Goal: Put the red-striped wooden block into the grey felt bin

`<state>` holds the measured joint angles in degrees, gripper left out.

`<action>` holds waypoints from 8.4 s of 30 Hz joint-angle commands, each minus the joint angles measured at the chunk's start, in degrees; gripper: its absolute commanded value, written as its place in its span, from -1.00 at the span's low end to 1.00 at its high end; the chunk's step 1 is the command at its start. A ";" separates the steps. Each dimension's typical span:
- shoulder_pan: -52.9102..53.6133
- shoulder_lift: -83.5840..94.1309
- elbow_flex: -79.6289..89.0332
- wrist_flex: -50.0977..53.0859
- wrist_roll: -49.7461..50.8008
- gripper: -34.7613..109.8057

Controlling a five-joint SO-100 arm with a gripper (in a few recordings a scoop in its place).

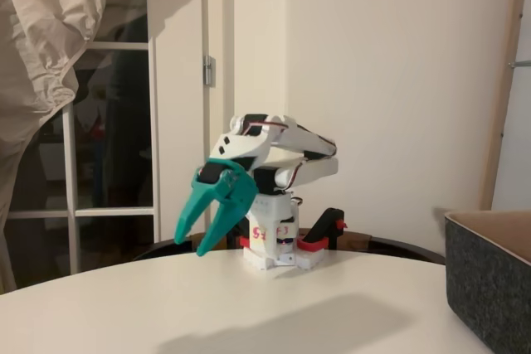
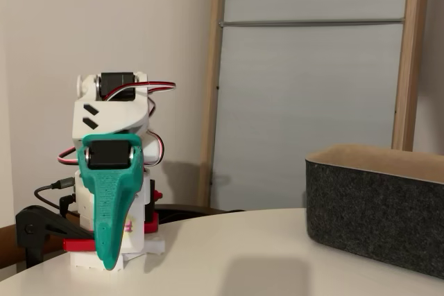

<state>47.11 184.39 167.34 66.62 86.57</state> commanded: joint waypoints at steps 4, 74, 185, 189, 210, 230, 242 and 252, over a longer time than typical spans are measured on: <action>-0.09 7.29 5.27 -0.09 0.53 -0.30; -2.81 9.32 11.78 -0.97 -1.58 -0.52; -2.81 9.32 11.78 -0.97 -1.58 -0.52; -2.81 9.32 11.78 -0.97 -1.58 -0.52; -2.81 9.32 11.78 -0.97 -1.58 -0.52; -2.81 9.32 11.78 -0.97 -1.58 -0.52; -2.81 9.32 11.78 -0.97 -1.58 -0.52; -2.81 9.32 11.78 -0.97 -1.58 -0.52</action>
<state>43.95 191.95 178.86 65.83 84.38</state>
